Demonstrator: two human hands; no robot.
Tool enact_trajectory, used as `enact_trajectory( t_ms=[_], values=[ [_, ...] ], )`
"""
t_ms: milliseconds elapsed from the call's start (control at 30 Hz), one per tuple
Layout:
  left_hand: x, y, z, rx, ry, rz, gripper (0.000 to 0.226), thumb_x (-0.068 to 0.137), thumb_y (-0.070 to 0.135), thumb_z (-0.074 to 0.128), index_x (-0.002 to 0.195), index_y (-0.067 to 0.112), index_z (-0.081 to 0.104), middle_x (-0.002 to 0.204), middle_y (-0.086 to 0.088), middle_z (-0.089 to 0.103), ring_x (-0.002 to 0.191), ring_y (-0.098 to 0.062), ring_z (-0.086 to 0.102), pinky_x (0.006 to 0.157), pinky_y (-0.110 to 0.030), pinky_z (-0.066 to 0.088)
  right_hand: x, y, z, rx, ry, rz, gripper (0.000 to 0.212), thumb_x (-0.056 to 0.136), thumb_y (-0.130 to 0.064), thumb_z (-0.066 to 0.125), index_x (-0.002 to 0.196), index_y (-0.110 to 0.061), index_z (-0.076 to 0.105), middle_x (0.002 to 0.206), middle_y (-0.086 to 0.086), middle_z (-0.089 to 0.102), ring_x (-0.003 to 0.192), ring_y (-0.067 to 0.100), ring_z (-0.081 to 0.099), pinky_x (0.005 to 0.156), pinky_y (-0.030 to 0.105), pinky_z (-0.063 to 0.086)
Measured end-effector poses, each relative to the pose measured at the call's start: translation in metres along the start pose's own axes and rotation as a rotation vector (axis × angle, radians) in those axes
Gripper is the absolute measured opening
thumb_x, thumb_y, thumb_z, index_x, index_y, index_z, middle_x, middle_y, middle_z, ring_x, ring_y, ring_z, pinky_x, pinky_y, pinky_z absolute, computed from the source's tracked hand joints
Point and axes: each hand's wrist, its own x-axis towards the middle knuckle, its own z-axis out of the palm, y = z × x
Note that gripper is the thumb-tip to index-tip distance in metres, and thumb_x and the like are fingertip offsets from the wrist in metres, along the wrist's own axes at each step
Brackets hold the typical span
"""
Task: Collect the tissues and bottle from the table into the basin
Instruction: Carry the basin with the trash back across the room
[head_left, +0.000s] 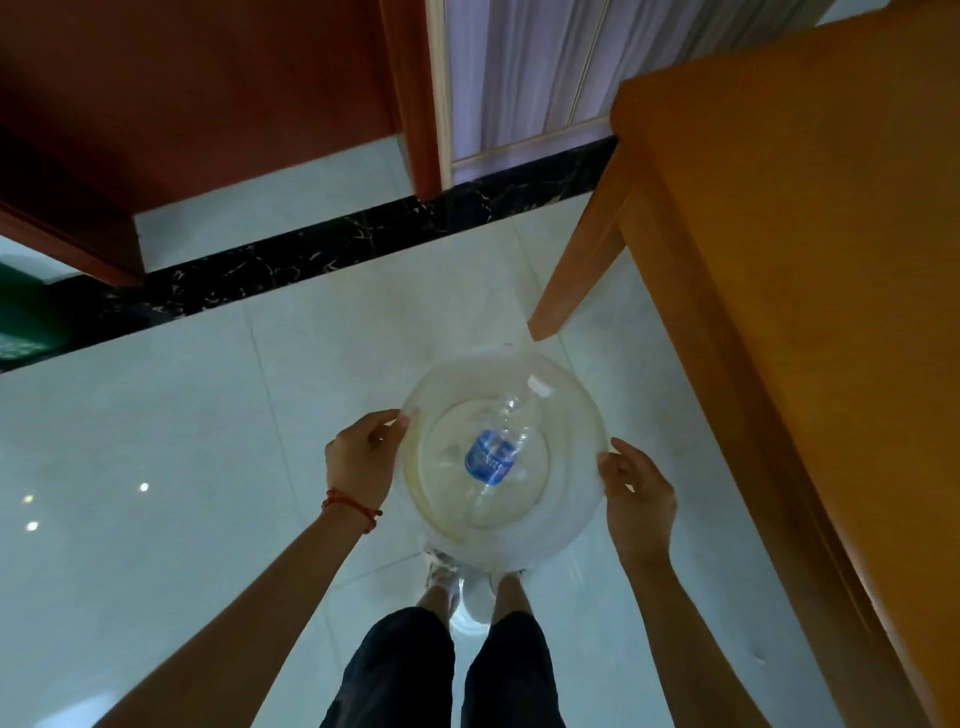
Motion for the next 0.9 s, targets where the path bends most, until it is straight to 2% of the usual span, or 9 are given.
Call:
enact_trajectory(
  t_ms=[67, 133, 167, 300, 433, 567, 733, 800, 900],
  values=[
    [0.02, -0.009, 0.02, 0.01, -0.007, -0.013, 0.022, 0.083, 0.024, 0.059, 0.097, 0.009, 0.068, 0.083, -0.014, 0.072, 0.069, -0.022, 0.059, 0.075, -0.023, 0.042, 0.023, 0.017, 0.013, -0.005, 0.003, 0.002, 0.024, 0.085, -0.013, 0.061, 0.108, -0.006, 0.064, 0.1, 0.008, 0.067, 0.088, 0.018, 0.061, 0.08, 0.023, 0.05],
    [0.04, -0.019, 0.041, 0.015, -0.019, -0.021, 0.022, 0.083, 0.023, 0.059, 0.097, 0.009, 0.068, 0.081, -0.013, 0.071, 0.067, -0.023, 0.059, 0.075, -0.023, 0.043, 0.046, 0.035, 0.027, -0.02, 0.016, 0.009, 0.021, 0.084, -0.011, 0.061, 0.104, -0.006, 0.065, 0.098, 0.006, 0.066, 0.087, 0.016, 0.06, 0.068, 0.004, 0.045],
    [0.05, -0.026, 0.051, 0.008, -0.021, -0.025, 0.021, 0.082, 0.022, 0.06, 0.096, 0.009, 0.068, 0.079, -0.013, 0.071, 0.066, -0.023, 0.059, 0.075, -0.024, 0.043, 0.058, 0.045, 0.034, -0.022, 0.017, 0.016, 0.02, 0.085, -0.01, 0.061, 0.104, -0.006, 0.065, 0.097, 0.005, 0.065, 0.086, 0.016, 0.059, 0.064, 0.0, 0.043],
    [0.086, -0.057, 0.097, -0.005, -0.02, -0.052, 0.021, 0.082, 0.02, 0.06, 0.097, 0.008, 0.068, 0.076, -0.012, 0.069, 0.064, -0.022, 0.057, 0.076, -0.024, 0.043, 0.105, 0.086, 0.065, -0.044, 0.007, 0.026, 0.021, 0.085, -0.011, 0.061, 0.104, -0.008, 0.066, 0.096, 0.002, 0.065, 0.084, 0.013, 0.06, 0.066, 0.006, 0.043],
    [0.126, -0.093, 0.147, -0.01, -0.013, -0.115, 0.023, 0.083, 0.023, 0.059, 0.1, 0.008, 0.067, 0.084, -0.014, 0.072, 0.068, -0.023, 0.059, 0.077, -0.024, 0.043, 0.153, 0.13, 0.097, -0.08, -0.004, 0.015, 0.02, 0.085, -0.012, 0.06, 0.104, -0.01, 0.066, 0.094, 0.0, 0.065, 0.082, 0.012, 0.06, 0.066, 0.0, 0.043],
    [0.164, -0.122, 0.193, -0.038, -0.035, -0.166, 0.023, 0.082, 0.022, 0.06, 0.1, 0.01, 0.067, 0.087, -0.015, 0.072, 0.068, -0.023, 0.059, 0.079, -0.026, 0.045, 0.198, 0.174, 0.127, -0.111, -0.01, 0.026, 0.02, 0.085, -0.015, 0.06, 0.104, -0.011, 0.066, 0.099, 0.006, 0.069, 0.085, 0.023, 0.064, 0.068, 0.007, 0.046],
    [0.209, -0.146, 0.238, -0.086, -0.034, -0.223, 0.023, 0.081, 0.024, 0.062, 0.1, 0.012, 0.067, 0.088, -0.014, 0.071, 0.073, -0.025, 0.061, 0.081, -0.025, 0.045, 0.244, 0.21, 0.159, -0.136, -0.019, 0.032, 0.022, 0.085, -0.015, 0.06, 0.106, -0.01, 0.065, 0.103, 0.013, 0.069, 0.09, 0.03, 0.065, 0.084, 0.039, 0.053],
    [0.226, -0.152, 0.254, -0.137, -0.012, -0.269, 0.024, 0.08, 0.025, 0.063, 0.099, 0.013, 0.068, 0.09, -0.012, 0.071, 0.073, -0.023, 0.06, 0.083, -0.027, 0.047, 0.26, 0.222, 0.171, -0.131, -0.01, 0.037, 0.022, 0.084, -0.014, 0.061, 0.105, -0.009, 0.066, 0.102, 0.015, 0.07, 0.089, 0.031, 0.065, 0.085, 0.043, 0.053],
    [0.246, -0.158, 0.274, -0.211, 0.014, -0.295, 0.022, 0.077, 0.025, 0.066, 0.096, 0.013, 0.07, 0.088, -0.008, 0.07, 0.074, -0.022, 0.06, 0.088, -0.039, 0.052, 0.28, 0.235, 0.185, -0.1, 0.016, 0.061, 0.022, 0.084, -0.012, 0.061, 0.105, -0.008, 0.066, 0.101, 0.015, 0.07, 0.089, 0.03, 0.065, 0.083, 0.044, 0.052]
  ],
)
